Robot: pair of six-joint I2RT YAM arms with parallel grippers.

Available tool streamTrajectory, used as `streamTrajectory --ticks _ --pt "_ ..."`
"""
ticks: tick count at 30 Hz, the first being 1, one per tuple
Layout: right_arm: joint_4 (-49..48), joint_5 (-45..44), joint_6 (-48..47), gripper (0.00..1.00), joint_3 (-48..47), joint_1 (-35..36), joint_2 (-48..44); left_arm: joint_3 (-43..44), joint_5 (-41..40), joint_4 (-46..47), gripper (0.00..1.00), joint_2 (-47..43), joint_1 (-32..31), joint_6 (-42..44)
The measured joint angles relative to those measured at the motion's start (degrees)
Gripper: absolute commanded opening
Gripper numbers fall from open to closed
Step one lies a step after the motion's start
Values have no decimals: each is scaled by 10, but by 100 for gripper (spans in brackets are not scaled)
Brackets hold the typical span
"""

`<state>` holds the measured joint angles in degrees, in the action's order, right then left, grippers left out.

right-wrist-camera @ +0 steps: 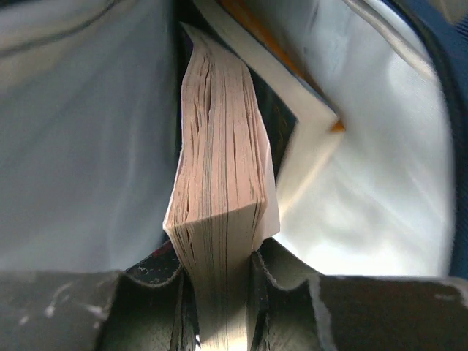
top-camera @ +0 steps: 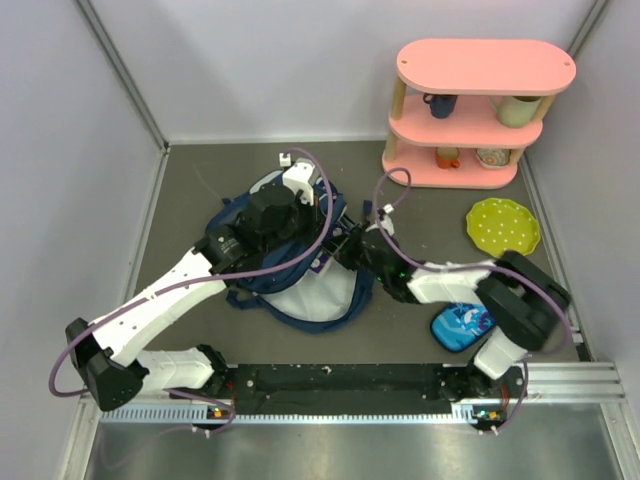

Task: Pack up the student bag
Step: Place the book in the student bag.

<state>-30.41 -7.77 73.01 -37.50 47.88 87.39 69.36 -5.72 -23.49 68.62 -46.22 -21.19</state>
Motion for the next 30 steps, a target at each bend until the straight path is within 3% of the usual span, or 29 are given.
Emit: streamTrajectory --ticks 2,4,5,7,8,15,16,22,24,25,30 --pt "-26 -12 27 16 -39 3 64 -3 -1 2 0 0 0 -2" --pt "-52 -16 49 32 -67 3 115 -6 -1 4 0 0 0 -4" --pt "-64 -16 57 47 -71 3 132 -6 -1 4 0 0 0 -4" --pt "-63 -18 65 54 -70 3 138 -9 -1 6 0 -2 0 -6" --pt "-63 -19 65 62 -67 3 136 -12 -1 8 0 -5 0 -6" --pt "-11 -29 24 71 -17 3 49 -24 -3 14 0 -13 0 -6" --pt "-5 -26 17 71 -17 3 41 -24 -3 14 0 -13 0 -6" --pt "26 -6 -10 45 5 3 8 -24 -2 16 0 -13 0 -6" --pt "36 -1 -11 36 13 3 2 -25 -3 17 0 -13 0 -6" --pt "41 2 -12 26 13 3 2 -25 -3 17 0 -13 0 -6" --pt "53 19 -13 5 -1 2 16 -25 -2 18 0 -13 0 -6"
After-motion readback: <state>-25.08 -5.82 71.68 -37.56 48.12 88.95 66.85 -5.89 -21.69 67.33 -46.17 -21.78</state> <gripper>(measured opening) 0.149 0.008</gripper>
